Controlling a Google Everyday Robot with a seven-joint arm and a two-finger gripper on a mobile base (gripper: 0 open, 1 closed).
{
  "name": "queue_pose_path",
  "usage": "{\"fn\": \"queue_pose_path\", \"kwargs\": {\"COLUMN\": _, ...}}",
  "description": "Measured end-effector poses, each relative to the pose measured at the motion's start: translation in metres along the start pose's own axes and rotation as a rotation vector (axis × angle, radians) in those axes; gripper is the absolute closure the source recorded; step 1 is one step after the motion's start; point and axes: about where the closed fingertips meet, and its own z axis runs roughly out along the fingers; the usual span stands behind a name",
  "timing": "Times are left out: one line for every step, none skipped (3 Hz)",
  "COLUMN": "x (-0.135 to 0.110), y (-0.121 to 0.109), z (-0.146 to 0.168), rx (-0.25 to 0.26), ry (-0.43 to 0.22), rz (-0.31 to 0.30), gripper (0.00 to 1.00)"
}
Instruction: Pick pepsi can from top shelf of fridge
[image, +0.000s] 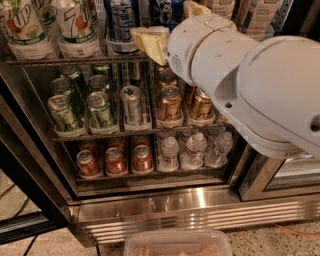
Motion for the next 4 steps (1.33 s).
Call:
{"fn": "queue_pose_path", "kwargs": {"x": 0.003, "y": -0.006, "z": -0.003, "rx": 0.029, "ry": -0.01, "rz": -0.005, "gripper": 0.35}}
{"fn": "queue_pose_path", "kwargs": {"x": 0.006, "y": -0.02, "z": -0.008, "rx": 0.07, "ry": -0.02, "rz": -0.026, "gripper": 0.33}}
{"fn": "queue_pose_path", "kwargs": {"x": 0.004, "y": -0.04, "z": -0.018, "rx": 0.119, "ry": -0.029, "rz": -0.057, "gripper": 0.32}}
{"fn": "queue_pose_path", "kwargs": {"x": 0.005, "y": -0.044, "z": -0.021, "rx": 0.123, "ry": -0.034, "rz": -0.06, "gripper": 0.31}}
